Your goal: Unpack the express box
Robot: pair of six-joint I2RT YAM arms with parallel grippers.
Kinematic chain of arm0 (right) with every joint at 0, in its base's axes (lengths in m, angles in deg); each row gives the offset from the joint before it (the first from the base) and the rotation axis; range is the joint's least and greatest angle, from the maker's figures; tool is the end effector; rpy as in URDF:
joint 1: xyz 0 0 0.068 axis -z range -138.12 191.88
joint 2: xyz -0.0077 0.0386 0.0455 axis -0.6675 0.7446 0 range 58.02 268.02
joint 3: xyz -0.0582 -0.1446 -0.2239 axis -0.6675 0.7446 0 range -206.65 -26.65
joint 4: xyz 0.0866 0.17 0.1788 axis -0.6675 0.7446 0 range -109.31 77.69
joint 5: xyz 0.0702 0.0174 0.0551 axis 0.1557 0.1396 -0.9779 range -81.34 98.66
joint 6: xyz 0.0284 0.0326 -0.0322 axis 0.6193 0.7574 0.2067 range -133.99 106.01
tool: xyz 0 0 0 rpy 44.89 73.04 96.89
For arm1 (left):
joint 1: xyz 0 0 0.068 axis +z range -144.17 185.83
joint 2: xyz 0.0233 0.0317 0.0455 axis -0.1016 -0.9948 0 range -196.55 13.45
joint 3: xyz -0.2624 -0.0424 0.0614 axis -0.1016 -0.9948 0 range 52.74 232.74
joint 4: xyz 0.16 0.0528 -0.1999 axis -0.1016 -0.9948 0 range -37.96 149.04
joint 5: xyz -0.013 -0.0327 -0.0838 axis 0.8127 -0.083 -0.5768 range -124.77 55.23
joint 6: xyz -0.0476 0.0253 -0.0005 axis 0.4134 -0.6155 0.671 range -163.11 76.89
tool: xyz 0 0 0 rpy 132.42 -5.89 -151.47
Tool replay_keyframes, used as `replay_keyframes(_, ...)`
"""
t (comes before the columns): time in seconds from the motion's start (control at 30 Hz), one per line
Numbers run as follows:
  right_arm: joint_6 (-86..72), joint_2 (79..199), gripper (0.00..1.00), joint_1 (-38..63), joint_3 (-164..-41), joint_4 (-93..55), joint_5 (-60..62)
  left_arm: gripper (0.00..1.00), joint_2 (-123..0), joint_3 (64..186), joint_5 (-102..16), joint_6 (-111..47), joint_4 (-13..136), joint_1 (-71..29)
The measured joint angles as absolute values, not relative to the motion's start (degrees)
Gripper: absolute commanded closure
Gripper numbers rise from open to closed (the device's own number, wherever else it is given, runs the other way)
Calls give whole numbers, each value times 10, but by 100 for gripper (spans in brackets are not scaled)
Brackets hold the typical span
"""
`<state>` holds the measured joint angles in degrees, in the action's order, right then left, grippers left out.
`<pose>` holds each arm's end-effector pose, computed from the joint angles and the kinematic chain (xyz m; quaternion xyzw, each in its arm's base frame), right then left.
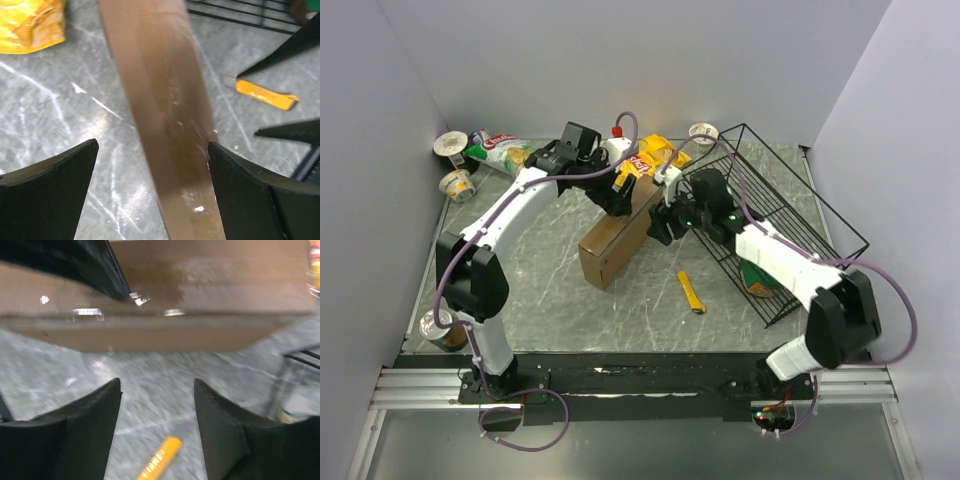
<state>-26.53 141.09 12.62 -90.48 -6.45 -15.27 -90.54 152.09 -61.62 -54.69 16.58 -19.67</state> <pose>0.2806 0.1736 0.2949 -0.3991 0.7639 0.2483 0.4422 0.3585 -0.1888 0.3322 0.3683 0.8313 -0.2576 0.3269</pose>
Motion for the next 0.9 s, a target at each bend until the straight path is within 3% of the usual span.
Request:
replay_keyframes(0.2, -192, 1481, 45, 133, -933, -69, -185, 4, -944, 1572, -572, -546, 133, -207)
replay_keyframes(0.9, -76, 1530, 57, 141, -938, -112, -201, 4, -948, 1582, -609, -557, 89, -217)
